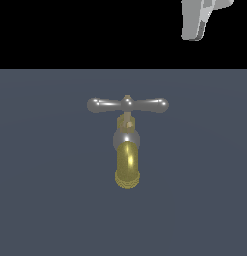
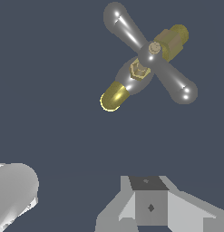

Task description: Turn on the faucet by rotating a designated handle.

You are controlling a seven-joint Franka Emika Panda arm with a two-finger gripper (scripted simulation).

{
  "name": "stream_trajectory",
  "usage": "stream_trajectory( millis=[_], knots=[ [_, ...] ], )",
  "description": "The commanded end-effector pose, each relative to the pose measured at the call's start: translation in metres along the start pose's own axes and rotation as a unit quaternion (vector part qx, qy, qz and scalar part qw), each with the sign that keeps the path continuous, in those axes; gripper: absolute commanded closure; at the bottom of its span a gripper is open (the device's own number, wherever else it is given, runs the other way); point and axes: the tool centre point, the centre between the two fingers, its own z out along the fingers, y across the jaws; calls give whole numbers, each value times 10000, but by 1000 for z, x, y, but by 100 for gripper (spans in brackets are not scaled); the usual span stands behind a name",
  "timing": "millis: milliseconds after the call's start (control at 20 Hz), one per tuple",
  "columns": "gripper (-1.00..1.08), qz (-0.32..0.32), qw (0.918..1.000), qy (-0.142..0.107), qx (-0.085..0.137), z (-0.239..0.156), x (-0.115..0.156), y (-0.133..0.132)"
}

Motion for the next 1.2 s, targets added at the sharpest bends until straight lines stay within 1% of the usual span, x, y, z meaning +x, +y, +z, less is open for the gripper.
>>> stream_trajectory(
  millis=[0, 250, 500, 800, 1150],
  knots=[
    [108, -309, 9995, 1, 11, 12, 1, 7],
    [108, -899, 9959, 4, 37, 36, 5, 21],
    [108, -1468, 9891, 5, 63, 58, 11, 33],
    [108, -2111, 9774, 8, 92, 84, 19, 47],
    [108, -2787, 9603, 15, 126, 112, 31, 59]
  ],
)
